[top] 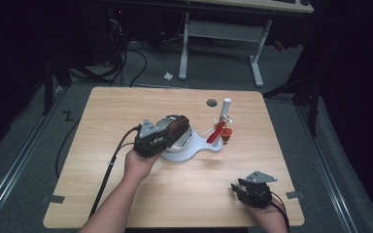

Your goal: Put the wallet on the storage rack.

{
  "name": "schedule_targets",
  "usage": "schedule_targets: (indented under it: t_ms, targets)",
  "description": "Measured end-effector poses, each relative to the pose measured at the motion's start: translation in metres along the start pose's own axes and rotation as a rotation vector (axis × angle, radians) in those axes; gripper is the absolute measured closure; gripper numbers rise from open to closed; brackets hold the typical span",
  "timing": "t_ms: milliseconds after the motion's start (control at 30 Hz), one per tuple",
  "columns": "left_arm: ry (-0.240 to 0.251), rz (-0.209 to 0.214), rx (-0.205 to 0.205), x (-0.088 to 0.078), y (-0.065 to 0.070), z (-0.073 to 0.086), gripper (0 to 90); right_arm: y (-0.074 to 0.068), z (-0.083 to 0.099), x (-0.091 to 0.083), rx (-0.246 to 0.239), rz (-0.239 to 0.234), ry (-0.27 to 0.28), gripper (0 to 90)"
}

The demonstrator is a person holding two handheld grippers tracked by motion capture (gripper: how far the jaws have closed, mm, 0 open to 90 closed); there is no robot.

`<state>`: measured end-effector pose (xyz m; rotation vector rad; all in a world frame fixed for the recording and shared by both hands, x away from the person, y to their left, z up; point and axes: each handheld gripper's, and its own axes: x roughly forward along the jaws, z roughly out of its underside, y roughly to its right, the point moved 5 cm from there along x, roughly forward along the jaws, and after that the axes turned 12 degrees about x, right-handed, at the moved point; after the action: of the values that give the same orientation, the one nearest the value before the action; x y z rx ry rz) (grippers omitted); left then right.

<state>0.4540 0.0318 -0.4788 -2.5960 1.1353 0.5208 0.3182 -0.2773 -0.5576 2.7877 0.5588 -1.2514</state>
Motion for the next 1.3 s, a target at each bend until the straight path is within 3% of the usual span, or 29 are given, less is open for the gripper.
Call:
schedule_targets:
  t_ms: [200, 333, 600, 967, 1067, 1300]
  targets:
    - [-0.025, 0.001, -0.004, 0.002, 0.0, 0.005, 64.3, 0.001, 0.0, 0.0, 0.004, -0.003, 0.0, 62.3]
    - [-0.023, 0.009, -0.022, 0.003, 0.0, 0.006, 54.6, 0.0, 0.001, 0.001, 0.004, -0.004, -0.005, 62.2]
    - [-0.014, -0.004, -0.023, -0.003, -0.002, 0.005, 48.2, 0.0, 0.001, 0.002, 0.006, -0.006, -0.004, 62.2]
    - [-0.002, -0.009, -0.027, -0.018, -0.001, 0.006, 42.3, 0.001, 0.0, 0.002, 0.01, -0.001, -0.003, 62.1]
    - [0.013, -0.009, -0.044, -0.024, -0.001, 0.006, 41.5, 0.0, 0.0, 0.002, 0.004, -0.001, -0.001, 62.1]
    - [0.001, -0.019, -0.052, -0.035, -0.002, 0.017, 39.6, 0.0, 0.0, 0.001, 0.002, 0.0, 0.003, 62.1]
